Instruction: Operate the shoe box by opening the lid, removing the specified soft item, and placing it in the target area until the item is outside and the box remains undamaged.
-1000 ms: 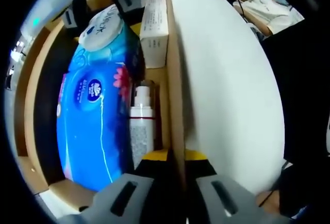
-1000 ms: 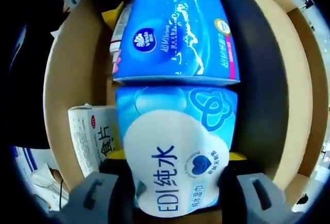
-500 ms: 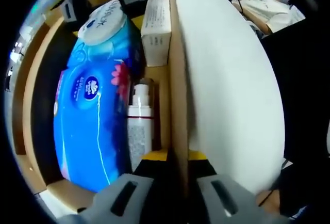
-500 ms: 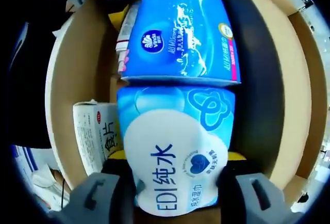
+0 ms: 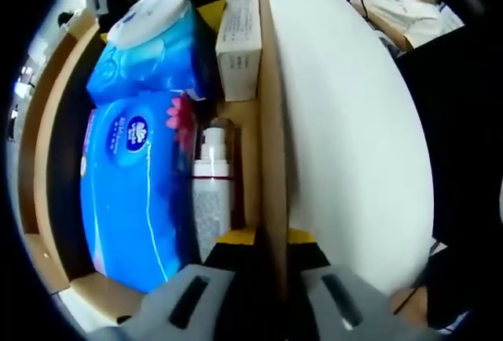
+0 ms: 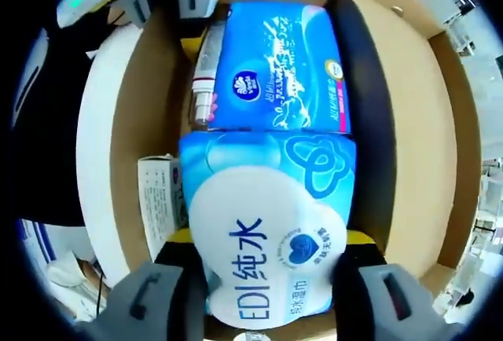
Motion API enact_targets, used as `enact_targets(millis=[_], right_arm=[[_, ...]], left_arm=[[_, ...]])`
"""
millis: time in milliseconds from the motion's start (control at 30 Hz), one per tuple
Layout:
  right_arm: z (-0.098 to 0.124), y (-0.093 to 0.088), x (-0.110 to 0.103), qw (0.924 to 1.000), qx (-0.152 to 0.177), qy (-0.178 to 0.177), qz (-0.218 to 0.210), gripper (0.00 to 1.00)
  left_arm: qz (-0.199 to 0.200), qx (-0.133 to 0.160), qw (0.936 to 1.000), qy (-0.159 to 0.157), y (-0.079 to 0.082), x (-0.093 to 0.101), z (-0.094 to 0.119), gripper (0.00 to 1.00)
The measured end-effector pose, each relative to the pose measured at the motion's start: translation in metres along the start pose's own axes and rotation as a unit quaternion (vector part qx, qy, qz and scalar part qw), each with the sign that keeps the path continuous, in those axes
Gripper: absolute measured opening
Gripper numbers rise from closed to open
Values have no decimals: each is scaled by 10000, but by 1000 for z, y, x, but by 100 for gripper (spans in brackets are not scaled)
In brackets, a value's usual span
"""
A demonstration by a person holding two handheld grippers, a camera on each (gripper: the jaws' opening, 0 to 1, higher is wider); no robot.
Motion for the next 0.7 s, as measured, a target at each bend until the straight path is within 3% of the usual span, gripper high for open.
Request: enact_targets(millis=[233,700], right_arm=[[9,3,-2,9997,-63,-222,101,63],[51,-2,-3,9982,131,-582,4,63]], left_arm=[[2,20,10000,-19,1,0,0,5],[-37,-3,10000,18,2,5,-1,5]])
Point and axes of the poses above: the point that each gripper's makers call its tool centre point, and the gripper's own axes: z roughly backward along the fingers, x roughly to its right, y roughly out of its top, the point moved 8 cm from there along z, roughly backward along the fingers, and after that the axes turned 5 degrees about -z, right-handed, at the moved point
